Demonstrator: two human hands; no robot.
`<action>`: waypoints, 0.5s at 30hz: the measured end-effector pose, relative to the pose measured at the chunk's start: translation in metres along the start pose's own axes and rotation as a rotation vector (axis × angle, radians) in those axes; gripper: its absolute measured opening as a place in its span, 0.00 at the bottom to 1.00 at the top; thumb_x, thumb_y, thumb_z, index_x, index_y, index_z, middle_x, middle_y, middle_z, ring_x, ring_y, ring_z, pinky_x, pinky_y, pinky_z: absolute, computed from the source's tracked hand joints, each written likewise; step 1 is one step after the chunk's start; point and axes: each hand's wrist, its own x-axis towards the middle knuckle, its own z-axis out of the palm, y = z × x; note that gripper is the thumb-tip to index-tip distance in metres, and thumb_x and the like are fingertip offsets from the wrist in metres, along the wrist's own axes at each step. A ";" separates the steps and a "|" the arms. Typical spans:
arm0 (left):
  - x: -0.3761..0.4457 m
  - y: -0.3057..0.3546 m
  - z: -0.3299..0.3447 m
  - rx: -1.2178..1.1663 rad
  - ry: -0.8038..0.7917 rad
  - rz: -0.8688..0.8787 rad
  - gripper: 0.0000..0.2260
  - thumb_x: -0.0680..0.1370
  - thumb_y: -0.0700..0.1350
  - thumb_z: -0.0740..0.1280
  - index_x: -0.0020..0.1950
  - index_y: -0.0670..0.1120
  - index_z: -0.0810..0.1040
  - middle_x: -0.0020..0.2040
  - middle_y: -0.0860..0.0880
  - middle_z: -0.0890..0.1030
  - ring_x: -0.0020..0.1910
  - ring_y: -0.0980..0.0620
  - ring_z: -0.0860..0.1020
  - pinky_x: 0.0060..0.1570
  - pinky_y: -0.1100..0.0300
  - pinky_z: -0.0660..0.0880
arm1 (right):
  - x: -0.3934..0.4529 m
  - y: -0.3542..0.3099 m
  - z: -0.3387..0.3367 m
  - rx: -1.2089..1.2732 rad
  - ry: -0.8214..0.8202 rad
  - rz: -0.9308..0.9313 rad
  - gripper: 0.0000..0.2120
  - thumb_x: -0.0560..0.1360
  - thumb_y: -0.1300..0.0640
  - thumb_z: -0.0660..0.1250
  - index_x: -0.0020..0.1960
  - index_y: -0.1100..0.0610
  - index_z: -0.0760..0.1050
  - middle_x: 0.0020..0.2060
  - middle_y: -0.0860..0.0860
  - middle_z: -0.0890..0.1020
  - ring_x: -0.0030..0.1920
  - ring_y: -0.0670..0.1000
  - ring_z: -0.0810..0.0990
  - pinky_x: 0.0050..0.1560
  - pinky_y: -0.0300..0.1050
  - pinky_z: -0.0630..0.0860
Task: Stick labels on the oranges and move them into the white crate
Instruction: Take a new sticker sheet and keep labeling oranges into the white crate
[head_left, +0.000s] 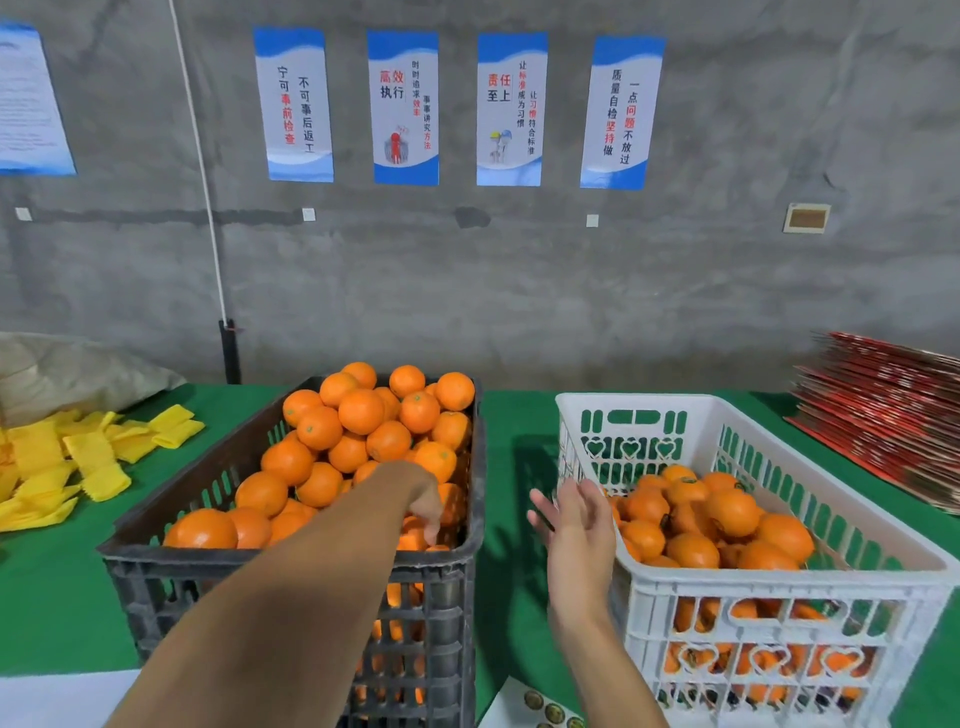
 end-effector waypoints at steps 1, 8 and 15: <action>0.003 -0.001 0.001 0.011 0.002 -0.018 0.32 0.81 0.44 0.69 0.81 0.41 0.58 0.77 0.37 0.65 0.71 0.39 0.71 0.68 0.41 0.72 | -0.002 0.005 -0.001 -0.020 -0.001 -0.001 0.20 0.84 0.56 0.63 0.75 0.56 0.66 0.68 0.50 0.76 0.55 0.49 0.86 0.59 0.51 0.82; 0.016 -0.012 0.007 0.168 0.109 -0.069 0.24 0.80 0.45 0.71 0.75 0.42 0.71 0.74 0.43 0.71 0.66 0.40 0.75 0.54 0.50 0.73 | -0.012 0.020 -0.004 -0.033 0.000 0.102 0.19 0.84 0.56 0.64 0.74 0.56 0.68 0.66 0.50 0.77 0.53 0.50 0.87 0.54 0.49 0.84; 0.023 -0.017 0.005 -0.142 0.334 -0.061 0.35 0.77 0.51 0.74 0.77 0.41 0.62 0.64 0.41 0.74 0.57 0.40 0.79 0.53 0.49 0.79 | -0.015 0.019 -0.012 0.000 0.018 0.137 0.19 0.84 0.57 0.64 0.74 0.55 0.68 0.63 0.48 0.77 0.50 0.50 0.87 0.46 0.43 0.85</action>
